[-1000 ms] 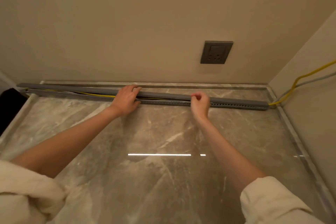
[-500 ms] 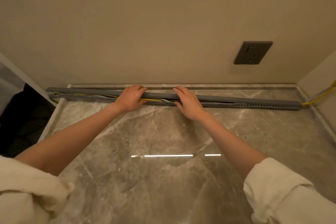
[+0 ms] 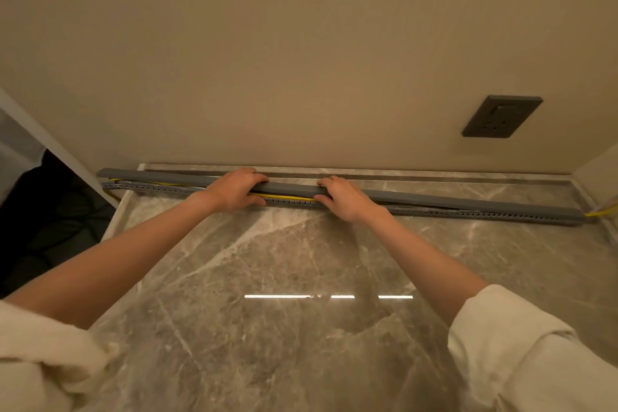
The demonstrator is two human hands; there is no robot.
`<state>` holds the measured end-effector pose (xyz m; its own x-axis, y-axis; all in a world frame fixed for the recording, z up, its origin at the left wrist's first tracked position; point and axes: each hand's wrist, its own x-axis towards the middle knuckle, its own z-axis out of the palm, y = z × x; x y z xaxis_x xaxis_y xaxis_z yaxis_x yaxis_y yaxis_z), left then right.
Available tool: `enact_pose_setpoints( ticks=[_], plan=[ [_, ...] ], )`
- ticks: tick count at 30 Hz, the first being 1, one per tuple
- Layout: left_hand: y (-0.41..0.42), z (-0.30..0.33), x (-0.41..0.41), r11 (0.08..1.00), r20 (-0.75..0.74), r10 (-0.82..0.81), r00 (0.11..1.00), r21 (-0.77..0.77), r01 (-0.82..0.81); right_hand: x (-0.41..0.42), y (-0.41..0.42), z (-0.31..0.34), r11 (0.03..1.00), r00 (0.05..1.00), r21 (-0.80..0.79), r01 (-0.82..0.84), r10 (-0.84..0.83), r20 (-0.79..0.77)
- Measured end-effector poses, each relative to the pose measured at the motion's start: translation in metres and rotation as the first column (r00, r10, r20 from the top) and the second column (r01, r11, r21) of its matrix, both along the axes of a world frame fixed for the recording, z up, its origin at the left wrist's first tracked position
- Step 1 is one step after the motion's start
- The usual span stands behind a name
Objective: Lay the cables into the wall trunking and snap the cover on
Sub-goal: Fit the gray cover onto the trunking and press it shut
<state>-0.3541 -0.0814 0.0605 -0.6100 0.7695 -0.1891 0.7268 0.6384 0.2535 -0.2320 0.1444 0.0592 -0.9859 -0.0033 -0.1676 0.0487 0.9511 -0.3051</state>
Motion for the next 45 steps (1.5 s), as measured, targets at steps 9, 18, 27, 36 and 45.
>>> enact_pose_setpoints(
  ticks=[9,18,27,36,45],
  plan=[
    [-0.029,0.007,-0.024,0.999,0.036,0.049,0.998,-0.013,-0.048,-0.025,-0.027,0.0,0.996,0.996,0.003,-0.09,0.09,0.008],
    [-0.035,0.004,-0.012,0.996,-0.068,0.053,0.996,0.076,-0.048,-0.025,-0.026,-0.001,0.989,0.992,0.074,-0.128,0.128,0.011],
    [-0.041,-0.017,0.003,0.967,-0.182,0.114,0.977,0.247,-0.067,-0.03,-0.051,-0.008,0.986,0.986,0.043,-0.163,0.163,-0.012],
    [-0.046,-0.017,-0.004,0.939,-0.009,0.189,0.982,0.295,-0.178,-0.059,-0.1,-0.013,0.977,0.975,-0.003,-0.211,0.21,-0.067],
    [-0.131,-0.002,-0.034,0.967,-0.164,0.238,0.957,0.128,-0.219,-0.067,-0.108,-0.001,0.984,0.99,0.115,-0.138,0.14,-0.004]
  ],
)
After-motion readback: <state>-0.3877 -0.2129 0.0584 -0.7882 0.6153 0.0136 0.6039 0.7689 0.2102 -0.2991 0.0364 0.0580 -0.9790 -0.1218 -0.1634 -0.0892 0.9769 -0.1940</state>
